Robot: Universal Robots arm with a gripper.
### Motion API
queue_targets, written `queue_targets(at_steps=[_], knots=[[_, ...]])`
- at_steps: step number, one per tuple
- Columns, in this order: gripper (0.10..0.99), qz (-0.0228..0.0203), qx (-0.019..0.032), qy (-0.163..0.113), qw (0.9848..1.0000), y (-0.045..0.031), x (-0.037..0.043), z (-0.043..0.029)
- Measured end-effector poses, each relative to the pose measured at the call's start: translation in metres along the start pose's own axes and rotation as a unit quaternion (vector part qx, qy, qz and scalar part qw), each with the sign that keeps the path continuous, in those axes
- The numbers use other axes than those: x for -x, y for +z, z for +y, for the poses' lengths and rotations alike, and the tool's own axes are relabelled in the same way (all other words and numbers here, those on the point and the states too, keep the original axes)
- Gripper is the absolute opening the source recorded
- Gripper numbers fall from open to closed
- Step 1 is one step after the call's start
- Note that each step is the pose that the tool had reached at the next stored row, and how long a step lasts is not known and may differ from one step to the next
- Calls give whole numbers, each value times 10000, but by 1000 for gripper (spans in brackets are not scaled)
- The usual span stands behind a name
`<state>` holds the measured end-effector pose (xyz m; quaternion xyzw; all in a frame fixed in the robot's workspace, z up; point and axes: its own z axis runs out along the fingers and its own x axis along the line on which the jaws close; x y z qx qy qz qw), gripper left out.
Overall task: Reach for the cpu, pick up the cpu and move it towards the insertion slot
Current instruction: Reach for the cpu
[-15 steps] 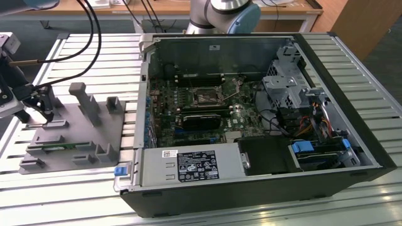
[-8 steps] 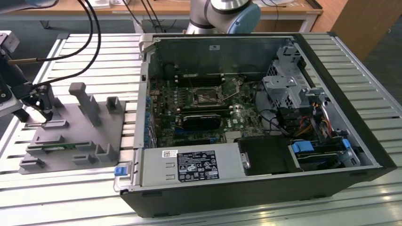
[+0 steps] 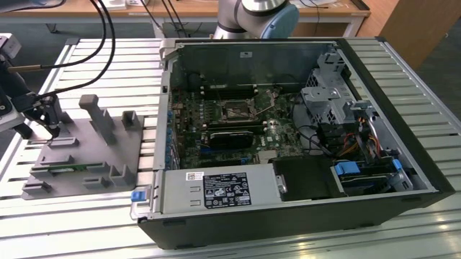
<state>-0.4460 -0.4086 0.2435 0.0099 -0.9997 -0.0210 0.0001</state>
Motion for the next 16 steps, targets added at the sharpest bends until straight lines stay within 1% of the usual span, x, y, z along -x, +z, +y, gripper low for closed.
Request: queue_targets(at_steps=[5,16], knots=[[541,1,-1,0,10000,-26,0,2],[541,0,-1,0,10000,-113,0,12]])
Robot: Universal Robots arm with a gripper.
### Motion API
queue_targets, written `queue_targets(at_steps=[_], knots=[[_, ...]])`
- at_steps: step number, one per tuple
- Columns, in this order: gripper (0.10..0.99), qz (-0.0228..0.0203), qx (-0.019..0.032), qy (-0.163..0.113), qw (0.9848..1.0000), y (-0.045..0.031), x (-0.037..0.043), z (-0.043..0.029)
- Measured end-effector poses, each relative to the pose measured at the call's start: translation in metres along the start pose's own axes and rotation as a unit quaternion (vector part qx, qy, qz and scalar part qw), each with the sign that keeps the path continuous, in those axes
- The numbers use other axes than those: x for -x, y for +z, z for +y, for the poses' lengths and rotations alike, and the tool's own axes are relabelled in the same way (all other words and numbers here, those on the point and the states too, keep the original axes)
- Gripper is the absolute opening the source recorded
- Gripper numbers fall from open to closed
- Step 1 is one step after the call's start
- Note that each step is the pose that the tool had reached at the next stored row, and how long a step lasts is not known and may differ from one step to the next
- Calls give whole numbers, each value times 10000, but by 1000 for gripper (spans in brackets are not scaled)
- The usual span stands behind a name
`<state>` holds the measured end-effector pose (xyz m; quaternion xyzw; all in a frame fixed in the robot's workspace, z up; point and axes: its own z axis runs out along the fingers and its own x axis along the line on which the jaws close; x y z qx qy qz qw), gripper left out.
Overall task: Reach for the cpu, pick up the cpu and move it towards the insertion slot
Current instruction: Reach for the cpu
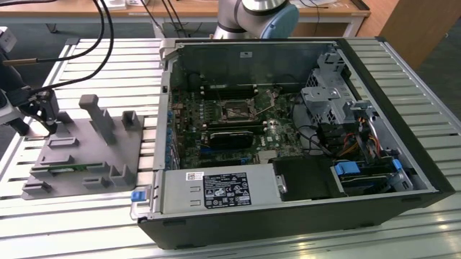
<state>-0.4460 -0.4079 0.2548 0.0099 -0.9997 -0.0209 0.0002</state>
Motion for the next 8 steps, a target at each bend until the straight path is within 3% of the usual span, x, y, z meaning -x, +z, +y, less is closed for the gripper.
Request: queue_targets(at_steps=[8], knots=[[541,0,-2,0,10000,-72,0,6]])
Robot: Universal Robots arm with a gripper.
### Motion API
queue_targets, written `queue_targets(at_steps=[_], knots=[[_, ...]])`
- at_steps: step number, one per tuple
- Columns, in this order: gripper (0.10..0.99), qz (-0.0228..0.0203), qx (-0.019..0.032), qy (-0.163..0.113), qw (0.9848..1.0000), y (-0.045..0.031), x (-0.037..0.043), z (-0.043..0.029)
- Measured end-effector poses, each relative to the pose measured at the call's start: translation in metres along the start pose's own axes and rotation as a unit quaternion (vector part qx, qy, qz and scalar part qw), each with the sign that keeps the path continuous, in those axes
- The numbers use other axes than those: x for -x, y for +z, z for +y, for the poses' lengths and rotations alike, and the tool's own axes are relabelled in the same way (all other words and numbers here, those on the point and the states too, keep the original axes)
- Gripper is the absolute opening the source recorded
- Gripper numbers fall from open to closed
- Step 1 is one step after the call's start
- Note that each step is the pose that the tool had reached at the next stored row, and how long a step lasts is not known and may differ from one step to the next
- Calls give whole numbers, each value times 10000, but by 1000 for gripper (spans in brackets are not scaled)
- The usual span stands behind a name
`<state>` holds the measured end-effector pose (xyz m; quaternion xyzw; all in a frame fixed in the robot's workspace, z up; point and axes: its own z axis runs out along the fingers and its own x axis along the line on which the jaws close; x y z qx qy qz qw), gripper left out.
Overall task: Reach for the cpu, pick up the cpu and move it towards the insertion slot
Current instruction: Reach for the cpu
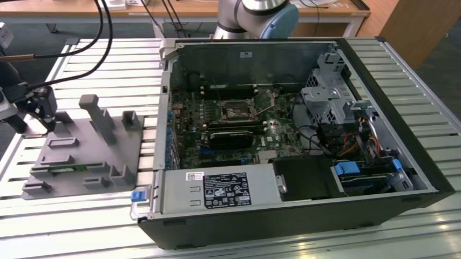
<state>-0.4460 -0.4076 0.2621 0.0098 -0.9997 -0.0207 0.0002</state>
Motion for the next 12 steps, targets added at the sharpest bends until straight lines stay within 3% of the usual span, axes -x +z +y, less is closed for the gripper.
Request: queue_targets(at_steps=[12], knots=[[541,0,-5,0,10000,-162,0,14]])
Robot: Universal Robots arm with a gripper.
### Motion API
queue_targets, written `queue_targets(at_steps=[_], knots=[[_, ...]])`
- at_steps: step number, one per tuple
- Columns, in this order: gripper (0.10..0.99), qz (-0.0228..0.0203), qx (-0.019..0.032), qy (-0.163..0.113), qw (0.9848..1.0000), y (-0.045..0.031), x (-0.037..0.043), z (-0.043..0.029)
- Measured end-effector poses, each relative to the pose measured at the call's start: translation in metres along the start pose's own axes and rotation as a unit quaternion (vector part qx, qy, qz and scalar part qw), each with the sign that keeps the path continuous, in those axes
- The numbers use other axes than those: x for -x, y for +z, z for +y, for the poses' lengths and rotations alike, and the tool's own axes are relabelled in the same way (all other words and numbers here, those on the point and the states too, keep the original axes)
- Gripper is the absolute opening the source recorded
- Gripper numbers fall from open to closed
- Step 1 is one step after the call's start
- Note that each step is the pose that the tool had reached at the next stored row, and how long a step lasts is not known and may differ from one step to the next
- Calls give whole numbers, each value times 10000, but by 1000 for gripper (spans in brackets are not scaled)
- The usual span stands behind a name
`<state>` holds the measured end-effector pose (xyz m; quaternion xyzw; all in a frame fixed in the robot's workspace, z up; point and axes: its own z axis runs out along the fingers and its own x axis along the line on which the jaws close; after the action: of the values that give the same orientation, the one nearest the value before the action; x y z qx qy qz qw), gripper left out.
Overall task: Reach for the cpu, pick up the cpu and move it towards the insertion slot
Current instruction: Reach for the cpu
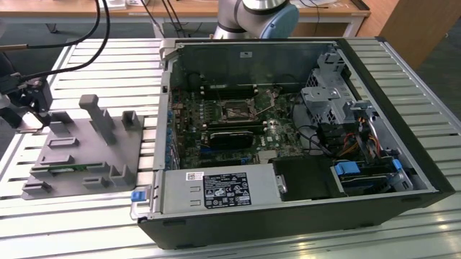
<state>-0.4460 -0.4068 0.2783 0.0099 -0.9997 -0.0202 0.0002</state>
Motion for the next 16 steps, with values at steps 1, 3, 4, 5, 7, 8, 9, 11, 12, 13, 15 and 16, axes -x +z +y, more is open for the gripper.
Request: queue_targets(at_steps=[1,3,4,5,7,8,9,11,12,13,15,16], knots=[[541,0,0,0,10000,-12,0,2],[541,-1,-1,0,10000,-33,0,5],[541,0,-1,0,10000,-42,0,6],[541,0,-1,0,10000,-50,0,8],[541,0,-2,0,10000,-70,0,10],[541,0,-2,0,10000,-80,0,12],[541,0,-2,0,10000,-92,0,14],[541,0,-2,0,10000,-115,0,16],[541,0,-2,0,10000,-126,0,17],[541,0,-2,0,10000,-136,0,18],[541,0,-2,0,10000,-158,0,20],[541,0,-3,0,10000,-169,0,21]])
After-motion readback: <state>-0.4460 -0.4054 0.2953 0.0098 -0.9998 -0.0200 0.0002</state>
